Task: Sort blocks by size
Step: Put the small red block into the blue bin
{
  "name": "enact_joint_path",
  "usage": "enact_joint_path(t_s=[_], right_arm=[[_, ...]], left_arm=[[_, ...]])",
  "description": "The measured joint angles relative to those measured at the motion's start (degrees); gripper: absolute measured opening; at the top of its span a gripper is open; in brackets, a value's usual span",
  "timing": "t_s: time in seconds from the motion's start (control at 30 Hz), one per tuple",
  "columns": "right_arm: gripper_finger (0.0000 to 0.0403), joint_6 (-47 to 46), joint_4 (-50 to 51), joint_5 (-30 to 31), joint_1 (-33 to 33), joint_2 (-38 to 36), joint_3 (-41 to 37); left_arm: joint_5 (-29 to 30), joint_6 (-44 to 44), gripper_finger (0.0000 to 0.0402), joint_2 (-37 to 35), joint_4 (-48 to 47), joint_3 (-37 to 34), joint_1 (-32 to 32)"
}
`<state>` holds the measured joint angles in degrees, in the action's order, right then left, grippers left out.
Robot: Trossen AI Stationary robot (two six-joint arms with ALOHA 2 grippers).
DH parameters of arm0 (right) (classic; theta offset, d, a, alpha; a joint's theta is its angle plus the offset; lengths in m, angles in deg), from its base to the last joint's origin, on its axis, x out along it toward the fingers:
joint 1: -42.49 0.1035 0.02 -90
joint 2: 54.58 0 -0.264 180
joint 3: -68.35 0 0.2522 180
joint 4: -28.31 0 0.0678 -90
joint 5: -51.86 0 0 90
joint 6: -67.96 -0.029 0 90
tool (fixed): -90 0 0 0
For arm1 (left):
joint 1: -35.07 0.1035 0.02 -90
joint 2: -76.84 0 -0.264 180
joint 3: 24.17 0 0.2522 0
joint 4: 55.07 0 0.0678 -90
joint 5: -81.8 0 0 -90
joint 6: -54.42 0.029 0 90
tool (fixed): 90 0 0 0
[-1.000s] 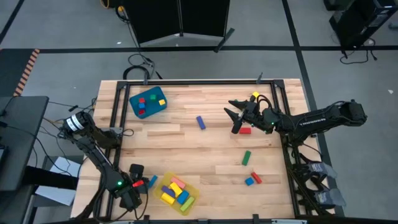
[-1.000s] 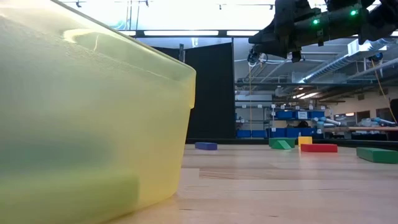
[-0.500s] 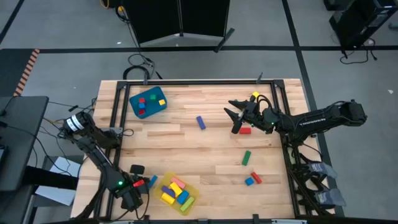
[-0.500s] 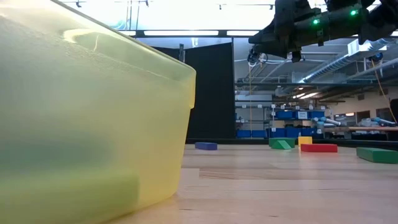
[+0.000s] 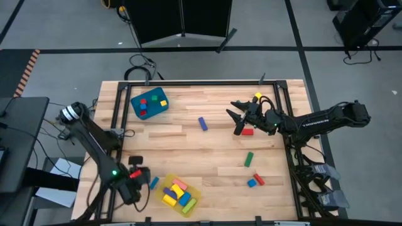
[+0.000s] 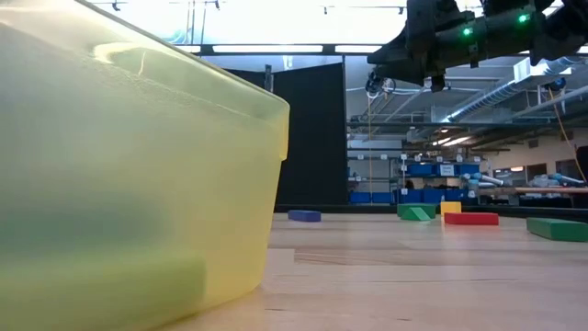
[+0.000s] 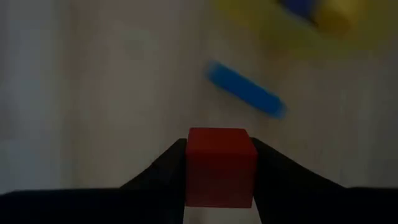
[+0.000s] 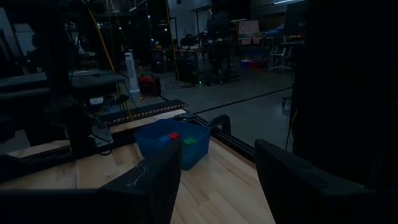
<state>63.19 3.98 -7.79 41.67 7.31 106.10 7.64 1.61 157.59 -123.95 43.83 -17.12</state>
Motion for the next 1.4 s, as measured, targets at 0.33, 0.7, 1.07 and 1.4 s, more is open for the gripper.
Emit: enact_joint_path(t_s=[0.33, 0.7, 1.07, 1.4], right_arm=[[0.0213, 0.0, 0.0, 0.0, 0.0, 0.0, 0.0], [0.0213, 0.0, -0.6, 0.0, 0.0, 0.0, 0.0], [0.0213, 0.0, -2.0, -2.1, 0.2, 0.0, 0.0], [0.0213, 0.5, -3.3, -2.2, 1.4, 0.0, 0.1]], left_arm=[[27.5, -14.6, 0.0141, -12.6, -15.5, 0.0, 14.7], [33.8, -4.6, 0.0141, -21.6, -17.1, 0.0, 43.2], [19.3, 24.4, 0.0141, -20.8, 4.3, -1.7, 71.5], [2.9, 30.5, 0.0141, -17.4, 18.6, -10.6, 92.2]])
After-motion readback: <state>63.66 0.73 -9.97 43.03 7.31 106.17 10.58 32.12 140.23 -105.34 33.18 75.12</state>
